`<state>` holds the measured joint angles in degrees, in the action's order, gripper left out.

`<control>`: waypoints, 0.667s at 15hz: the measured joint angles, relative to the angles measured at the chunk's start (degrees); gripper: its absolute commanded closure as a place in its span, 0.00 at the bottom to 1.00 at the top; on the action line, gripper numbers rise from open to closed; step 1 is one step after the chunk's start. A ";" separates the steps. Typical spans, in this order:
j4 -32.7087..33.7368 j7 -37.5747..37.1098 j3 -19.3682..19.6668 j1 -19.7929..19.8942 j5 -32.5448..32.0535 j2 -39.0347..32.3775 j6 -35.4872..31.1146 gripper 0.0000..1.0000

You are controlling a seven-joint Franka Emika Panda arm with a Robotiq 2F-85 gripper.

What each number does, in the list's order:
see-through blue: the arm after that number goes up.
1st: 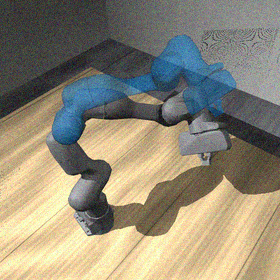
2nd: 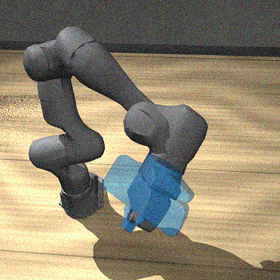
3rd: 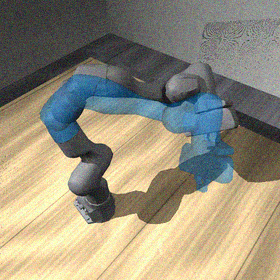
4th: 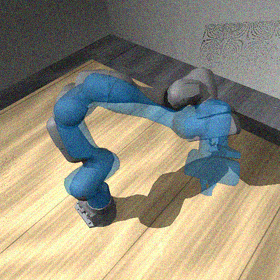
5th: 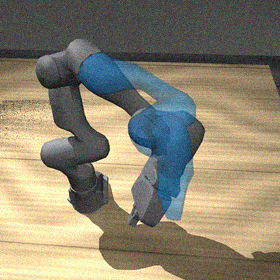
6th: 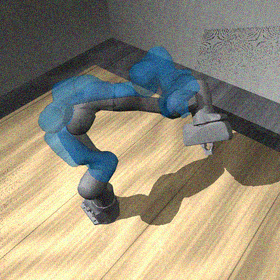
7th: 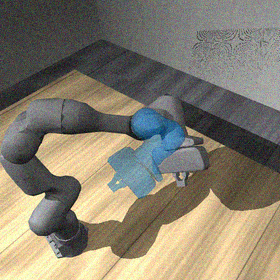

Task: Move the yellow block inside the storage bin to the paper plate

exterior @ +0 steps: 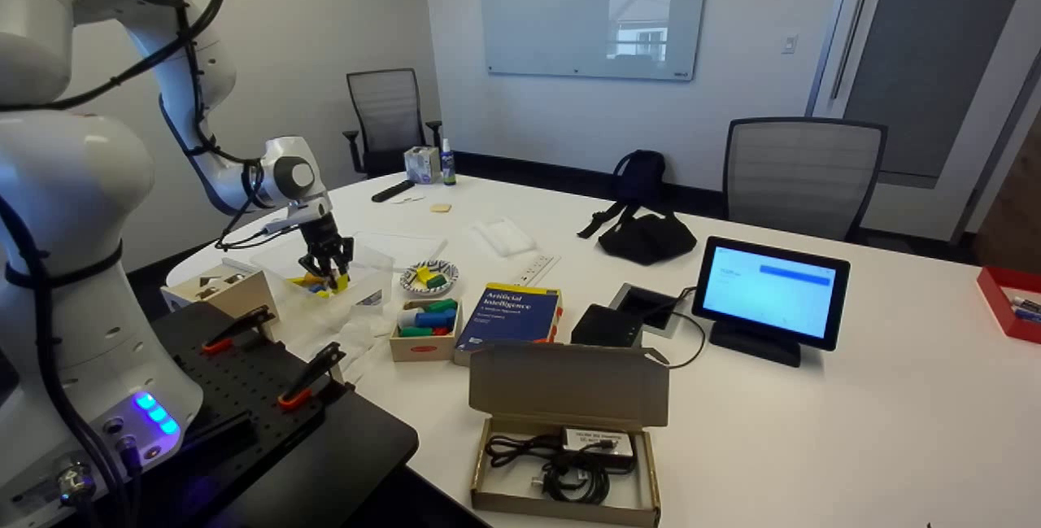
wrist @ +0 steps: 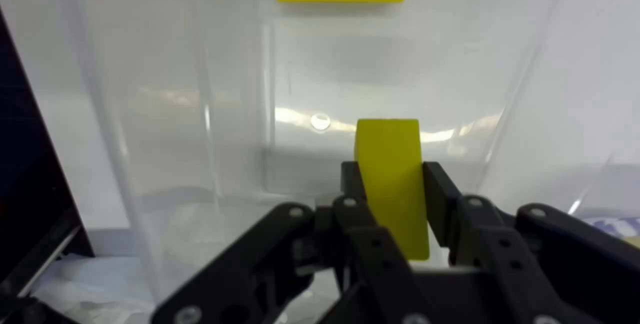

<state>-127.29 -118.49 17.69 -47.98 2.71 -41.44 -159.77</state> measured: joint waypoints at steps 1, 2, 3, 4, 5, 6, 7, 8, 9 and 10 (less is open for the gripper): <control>-0.09 1.05 -1.06 0.67 -0.30 2.21 0.77 0.92; -0.22 1.51 -1.71 1.17 -0.77 4.48 1.29 0.92; -0.46 1.51 -1.79 1.46 -1.74 6.79 1.49 0.92; -0.78 0.97 -1.16 1.53 -3.08 8.98 1.50 0.92; -1.03 0.14 0.01 1.57 -4.76 10.96 1.38 0.92; -1.10 -0.76 1.53 1.68 -6.89 12.46 1.13 0.92; -1.06 -2.23 3.55 1.67 -9.90 13.39 0.79 0.92; -0.90 -3.57 5.65 1.76 -13.09 13.76 0.47 0.92; -0.74 -4.47 7.31 2.14 -15.60 13.69 0.23 0.92; -0.56 -5.09 8.53 2.86 -17.80 13.33 -0.01 0.92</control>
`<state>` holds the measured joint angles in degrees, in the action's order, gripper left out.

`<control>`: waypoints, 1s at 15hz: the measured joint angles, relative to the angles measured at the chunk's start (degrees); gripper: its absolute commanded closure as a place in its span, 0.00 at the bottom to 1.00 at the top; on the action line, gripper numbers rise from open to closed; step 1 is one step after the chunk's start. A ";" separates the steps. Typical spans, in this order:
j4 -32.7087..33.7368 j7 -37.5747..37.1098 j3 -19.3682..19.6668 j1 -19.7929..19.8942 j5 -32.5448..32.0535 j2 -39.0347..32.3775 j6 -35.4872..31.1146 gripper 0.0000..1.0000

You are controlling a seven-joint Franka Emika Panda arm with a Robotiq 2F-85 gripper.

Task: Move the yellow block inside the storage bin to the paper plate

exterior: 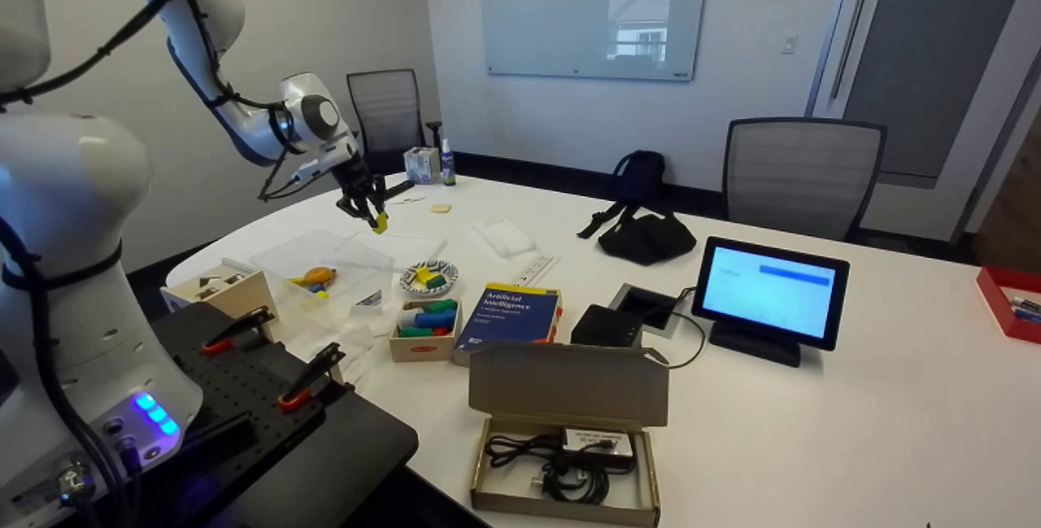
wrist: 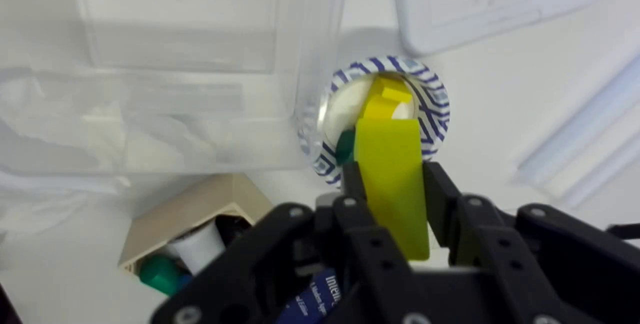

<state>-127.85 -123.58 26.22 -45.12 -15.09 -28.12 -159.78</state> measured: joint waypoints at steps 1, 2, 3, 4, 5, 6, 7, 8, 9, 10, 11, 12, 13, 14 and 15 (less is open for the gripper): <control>0.25 -0.56 0.73 0.92 -1.59 -0.67 -0.25 0.92; 0.62 -0.58 0.87 2.11 -2.46 -1.58 -0.71 0.92; 1.03 -0.58 0.75 3.30 -2.72 -2.73 -1.21 0.92; 1.58 -0.58 0.37 4.51 -2.73 -4.07 -1.65 0.92; 2.28 -0.58 -0.29 5.76 -2.70 -5.47 -1.94 0.92; 3.05 -0.58 -1.07 6.92 -2.53 -6.87 -2.12 0.92; 3.96 -0.58 -1.92 8.05 -2.28 -8.28 -2.32 0.92; 4.94 -0.58 -2.62 8.97 -1.99 -9.64 -2.54 0.92; 6.04 -0.58 -3.24 9.80 -1.68 -10.99 -2.80 0.92; 7.17 -0.58 -3.73 10.45 -1.37 -12.27 -3.04 0.92; 8.34 -0.58 -4.09 10.98 -1.10 -13.47 -3.19 0.92; 9.48 -0.58 -4.28 11.30 -0.84 -14.58 -3.30 0.42; 10.58 -0.57 -4.56 11.69 -0.38 -15.60 -3.30 0.41; 11.61 -0.43 -5.14 12.23 0.44 -16.45 -3.30 0.34; 12.52 -0.33 -5.91 12.98 1.18 -17.17 -3.30 0.27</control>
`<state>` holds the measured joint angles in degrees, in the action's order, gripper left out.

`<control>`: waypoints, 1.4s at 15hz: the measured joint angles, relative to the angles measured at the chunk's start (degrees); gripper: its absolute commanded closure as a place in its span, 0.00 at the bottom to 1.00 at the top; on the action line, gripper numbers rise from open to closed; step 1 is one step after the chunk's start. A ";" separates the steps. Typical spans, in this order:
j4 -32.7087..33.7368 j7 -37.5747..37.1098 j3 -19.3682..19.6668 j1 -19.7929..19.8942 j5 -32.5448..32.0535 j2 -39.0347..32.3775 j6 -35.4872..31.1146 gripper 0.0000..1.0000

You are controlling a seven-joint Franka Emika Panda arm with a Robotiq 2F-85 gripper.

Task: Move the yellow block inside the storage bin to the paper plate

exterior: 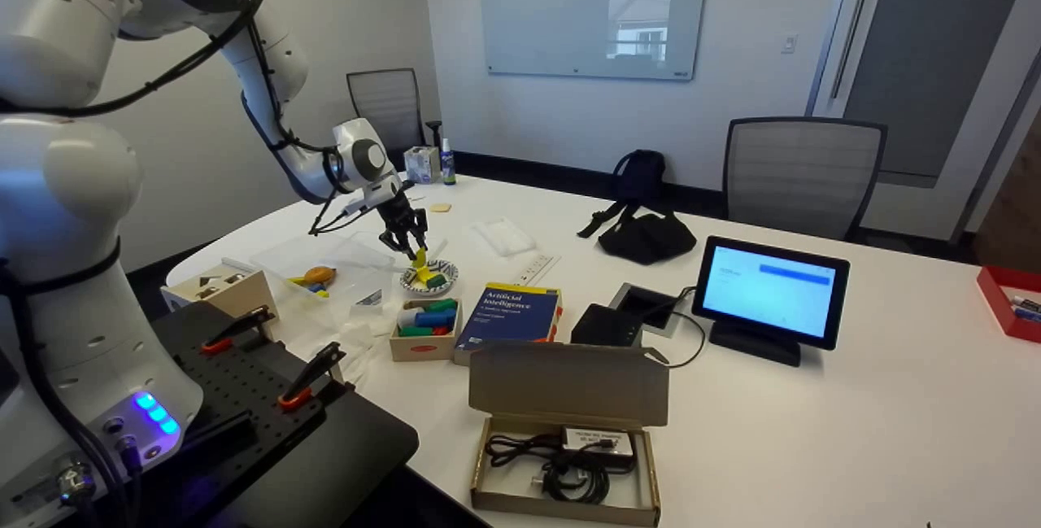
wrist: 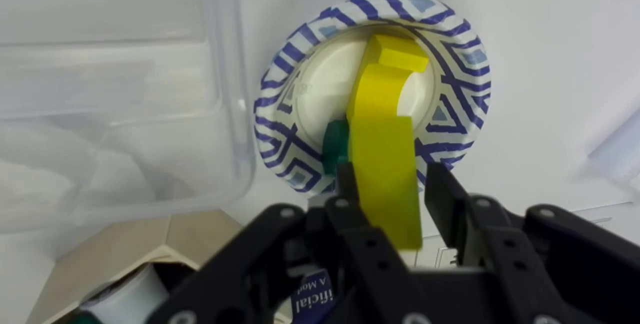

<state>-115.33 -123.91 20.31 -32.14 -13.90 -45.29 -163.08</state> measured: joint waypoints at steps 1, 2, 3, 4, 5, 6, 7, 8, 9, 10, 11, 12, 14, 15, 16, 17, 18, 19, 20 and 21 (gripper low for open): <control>0.74 0.11 -0.79 0.69 0.57 -0.53 0.00 0.19; 1.33 0.28 -1.57 1.38 1.15 -0.88 0.00 0.12; 1.77 0.84 -2.42 2.05 1.79 -1.00 0.00 0.05; 2.12 1.46 -3.34 2.80 2.33 -1.00 0.00 0.00; 2.37 2.34 -4.30 3.53 2.89 -0.86 0.00 0.00; 2.43 3.53 -5.43 4.36 3.63 -0.45 0.00 0.00; 2.35 4.95 -6.70 5.24 4.35 0.27 0.02 0.00; 2.01 6.54 -7.98 6.09 4.88 1.45 0.04 0.00; 1.28 7.67 -8.86 6.49 5.23 3.11 0.21 0.00; 0.02 8.38 -9.37 6.55 5.43 5.36 0.31 0.00; -1.69 9.14 -9.85 6.54 5.59 8.06 0.36 0.00; -3.72 10.41 -10.80 6.92 5.88 11.17 0.39 0.00; -7.97 14.99 -14.70 9.35 7.85 17.51 0.46 0.00; -10.12 18.32 -17.61 11.39 9.88 20.72 0.64 0.00; -12.28 21.85 -20.72 13.61 12.54 24.01 1.43 0.00; -14.23 25.22 -23.52 15.56 15.53 27.26 2.91 0.00; -15.82 28.03 -25.59 17.00 18.36 30.19 4.75 0.00; -17.01 30.26 -26.93 17.93 20.85 32.72 6.81 0.00; -17.94 31.94 -27.70 18.46 22.84 34.96 8.81 0.00; -18.64 33.02 -28.00 18.76 24.20 36.83 10.62 0.00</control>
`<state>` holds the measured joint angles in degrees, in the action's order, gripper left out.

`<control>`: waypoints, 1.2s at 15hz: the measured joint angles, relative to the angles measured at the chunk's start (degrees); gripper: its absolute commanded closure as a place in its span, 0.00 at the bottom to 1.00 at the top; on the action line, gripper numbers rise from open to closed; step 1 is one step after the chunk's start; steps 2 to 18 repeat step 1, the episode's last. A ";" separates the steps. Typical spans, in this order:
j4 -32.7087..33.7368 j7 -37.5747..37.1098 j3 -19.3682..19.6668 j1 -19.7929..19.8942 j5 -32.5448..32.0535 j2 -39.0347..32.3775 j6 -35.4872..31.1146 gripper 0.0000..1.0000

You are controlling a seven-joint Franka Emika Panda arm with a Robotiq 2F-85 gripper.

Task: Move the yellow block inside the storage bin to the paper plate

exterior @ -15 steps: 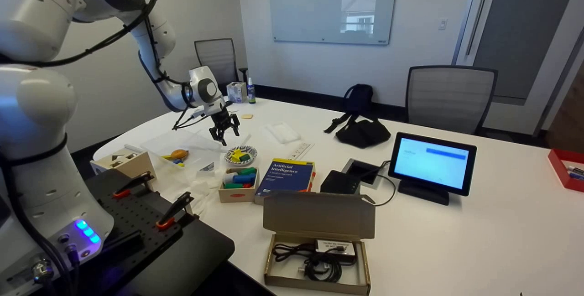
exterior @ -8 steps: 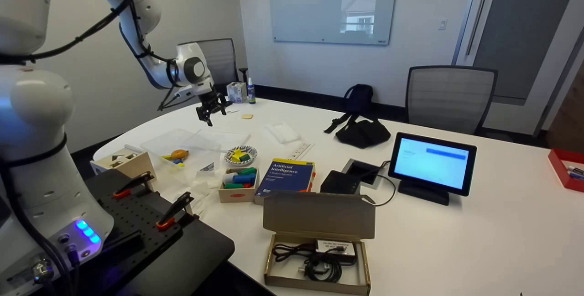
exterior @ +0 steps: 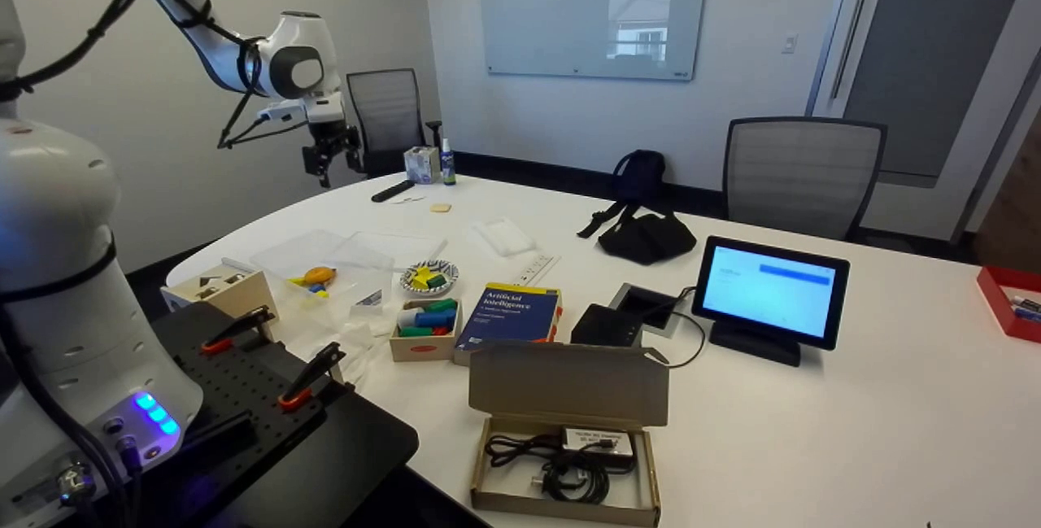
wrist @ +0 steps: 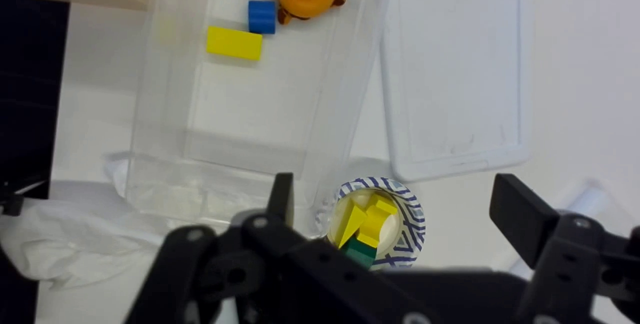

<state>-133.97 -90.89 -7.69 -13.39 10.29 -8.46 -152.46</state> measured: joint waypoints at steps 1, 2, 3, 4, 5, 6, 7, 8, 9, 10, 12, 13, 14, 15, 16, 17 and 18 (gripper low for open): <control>-0.53 0.59 -0.04 0.22 0.52 1.57 1.59 0.00; -0.53 0.59 -0.04 0.22 0.52 1.57 1.59 0.00; -0.53 0.59 -0.04 0.22 0.52 1.57 1.59 0.00; -0.53 0.59 -0.04 0.22 0.52 1.57 1.59 0.00; -0.53 0.59 -0.04 0.22 0.52 1.57 1.59 0.00; -0.53 0.59 -0.04 0.22 0.52 1.57 1.59 0.00; -0.53 0.59 -0.04 0.22 0.52 1.57 1.59 0.00; -0.53 0.59 -0.04 0.22 0.52 1.57 1.59 0.00; -0.53 0.59 -0.04 0.22 0.52 1.57 1.59 0.00; -0.53 0.59 -0.04 0.22 0.52 1.57 1.59 0.00; -0.53 0.59 -0.04 0.22 0.52 1.57 1.59 0.00; -0.53 0.59 -0.04 0.22 0.52 1.57 1.59 0.00; -0.53 0.59 -0.04 0.22 0.52 1.57 1.59 0.00; -0.53 0.59 -0.04 0.22 0.52 1.57 1.59 0.00; -0.53 0.59 -0.04 0.22 0.52 1.57 1.59 0.00; -0.53 0.59 -0.04 0.22 0.52 1.57 1.59 0.00; -0.53 0.59 -0.04 0.22 0.52 1.57 1.59 0.00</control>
